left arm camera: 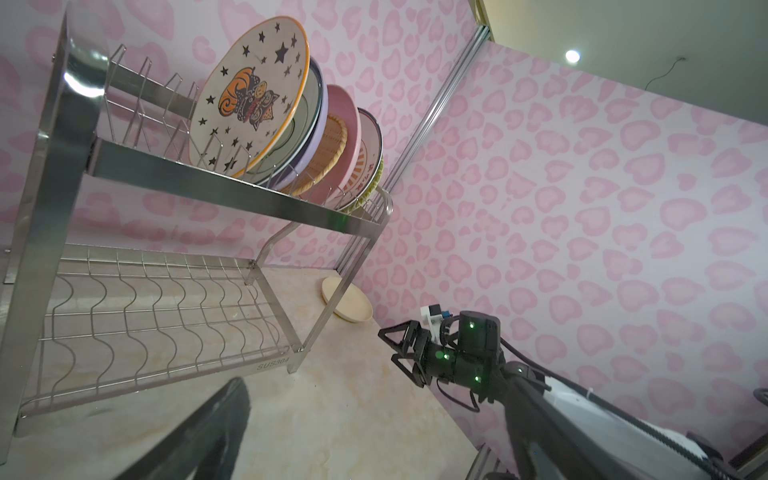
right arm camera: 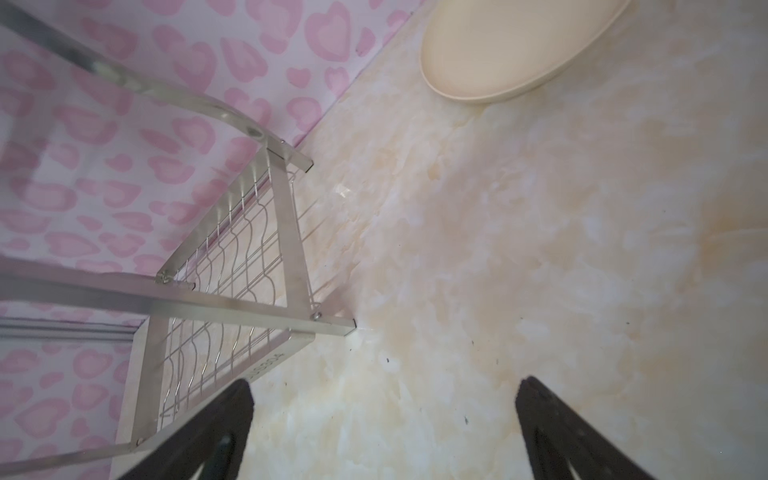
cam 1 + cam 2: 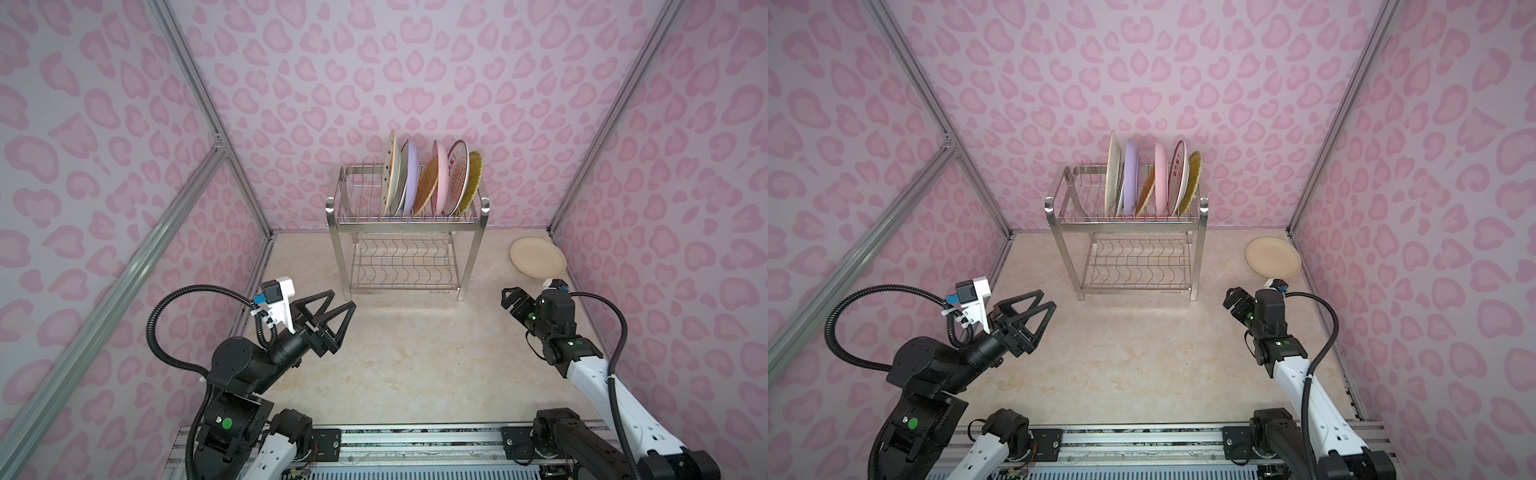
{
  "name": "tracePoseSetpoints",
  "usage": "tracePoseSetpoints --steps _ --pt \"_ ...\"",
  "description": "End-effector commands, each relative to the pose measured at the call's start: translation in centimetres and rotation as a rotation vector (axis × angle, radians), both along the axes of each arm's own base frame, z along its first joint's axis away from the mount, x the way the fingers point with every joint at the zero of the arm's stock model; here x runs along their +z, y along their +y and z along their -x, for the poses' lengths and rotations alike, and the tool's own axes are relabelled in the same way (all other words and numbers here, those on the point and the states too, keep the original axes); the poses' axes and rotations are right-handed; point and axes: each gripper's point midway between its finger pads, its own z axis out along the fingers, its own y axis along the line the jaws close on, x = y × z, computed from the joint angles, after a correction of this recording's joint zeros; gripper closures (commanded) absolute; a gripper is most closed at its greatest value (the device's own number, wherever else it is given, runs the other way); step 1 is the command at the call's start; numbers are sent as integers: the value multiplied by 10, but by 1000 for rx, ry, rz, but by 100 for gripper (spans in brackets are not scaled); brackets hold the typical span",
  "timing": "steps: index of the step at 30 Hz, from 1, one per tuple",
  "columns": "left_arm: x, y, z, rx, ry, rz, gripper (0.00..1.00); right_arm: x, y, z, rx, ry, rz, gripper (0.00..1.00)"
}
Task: Load the plates into the dish rack
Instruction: 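Reach the right gripper to the cream plate's rim while the left draws back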
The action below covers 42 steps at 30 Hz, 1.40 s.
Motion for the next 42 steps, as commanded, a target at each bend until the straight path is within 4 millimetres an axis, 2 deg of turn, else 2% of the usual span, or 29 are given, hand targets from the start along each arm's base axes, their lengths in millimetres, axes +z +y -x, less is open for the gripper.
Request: tracePoseSetpoints --steps 1,6,9,14,18,20,23,27,34,42 --pt "-25 -5 7 -35 -7 -93 3 9 -9 -29 -73 -86 -97 1" --pt "-64 -6 -4 -24 42 -167 3 -25 -52 -58 -259 -54 -161 11" --pt "-81 -6 -13 -9 85 -183 3 -42 -71 -76 -325 -20 -195 12" --pt "-79 -6 -10 -15 81 -230 3 -60 -100 -105 -403 5 -235 16" --pt "-81 0 -8 19 71 -233 3 -78 -127 -113 -484 51 -274 17" --pt "-79 0 -7 15 66 -231 3 -87 -142 -120 -504 31 -358 24" --pt "-80 0 -8 19 68 -235 3 -98 -157 -126 -534 46 -404 27" --pt "-80 -2 -10 8 75 -239 3 -108 -167 -126 -579 49 -440 30" --pt "-81 -2 -12 11 80 -242 3 -120 -168 -141 -587 28 -507 43" --pt "-81 -1 -14 20 81 -244 3 -130 -166 -146 -593 45 -548 58"
